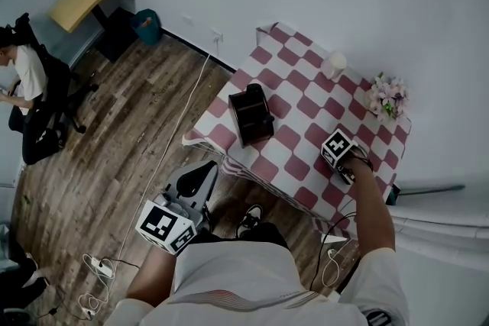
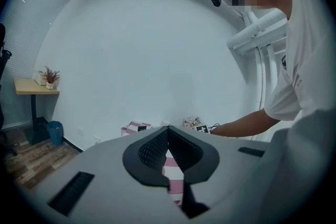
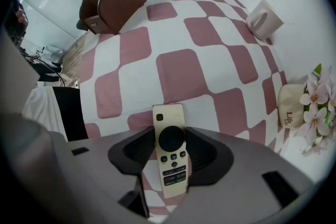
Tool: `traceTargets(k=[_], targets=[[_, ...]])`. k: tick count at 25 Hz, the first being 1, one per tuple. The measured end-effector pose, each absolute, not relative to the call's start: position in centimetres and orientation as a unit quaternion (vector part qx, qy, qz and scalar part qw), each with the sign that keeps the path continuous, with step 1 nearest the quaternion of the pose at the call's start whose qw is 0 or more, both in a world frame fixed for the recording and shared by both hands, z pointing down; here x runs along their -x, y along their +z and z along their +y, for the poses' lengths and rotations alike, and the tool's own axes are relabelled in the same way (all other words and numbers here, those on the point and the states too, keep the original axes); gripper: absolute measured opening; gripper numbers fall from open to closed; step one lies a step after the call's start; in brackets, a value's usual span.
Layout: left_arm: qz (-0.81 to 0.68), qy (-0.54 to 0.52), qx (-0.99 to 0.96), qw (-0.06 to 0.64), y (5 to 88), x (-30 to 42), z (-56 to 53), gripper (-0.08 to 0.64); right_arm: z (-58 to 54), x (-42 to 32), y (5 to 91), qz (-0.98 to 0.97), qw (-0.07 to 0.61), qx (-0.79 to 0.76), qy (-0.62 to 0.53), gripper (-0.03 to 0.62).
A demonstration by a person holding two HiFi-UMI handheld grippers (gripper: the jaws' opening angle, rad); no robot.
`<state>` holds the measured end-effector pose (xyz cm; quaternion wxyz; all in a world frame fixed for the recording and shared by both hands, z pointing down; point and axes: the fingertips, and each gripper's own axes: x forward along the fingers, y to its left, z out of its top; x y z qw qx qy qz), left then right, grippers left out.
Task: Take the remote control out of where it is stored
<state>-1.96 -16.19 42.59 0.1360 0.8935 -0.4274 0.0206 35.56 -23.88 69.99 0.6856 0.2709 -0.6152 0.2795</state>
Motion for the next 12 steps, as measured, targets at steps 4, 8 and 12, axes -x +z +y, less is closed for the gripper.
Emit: traceTargets(k=[4, 8, 12], targets=[[-0.424, 0.019, -0.895, 0.136, 42.4, 2.1, -16.5, 0.008, -23.6, -35.0, 69.8, -0.631, 0.660, -0.274, 0.302, 0.200], [-0.418, 0.017, -0.899, 0.131, 42.0, 2.1, -16.8, 0.008, -23.9, -33.8, 68.0, -0.663, 0.613, -0.294, 0.314, 0.241], [-0.411, 0.015, -0.902, 0.127, 41.5, 2.4, -16.9, 0.008, -25.2, -32.4, 63.8, -0.703, 0.547, -0.358, 0.281, 0.241]])
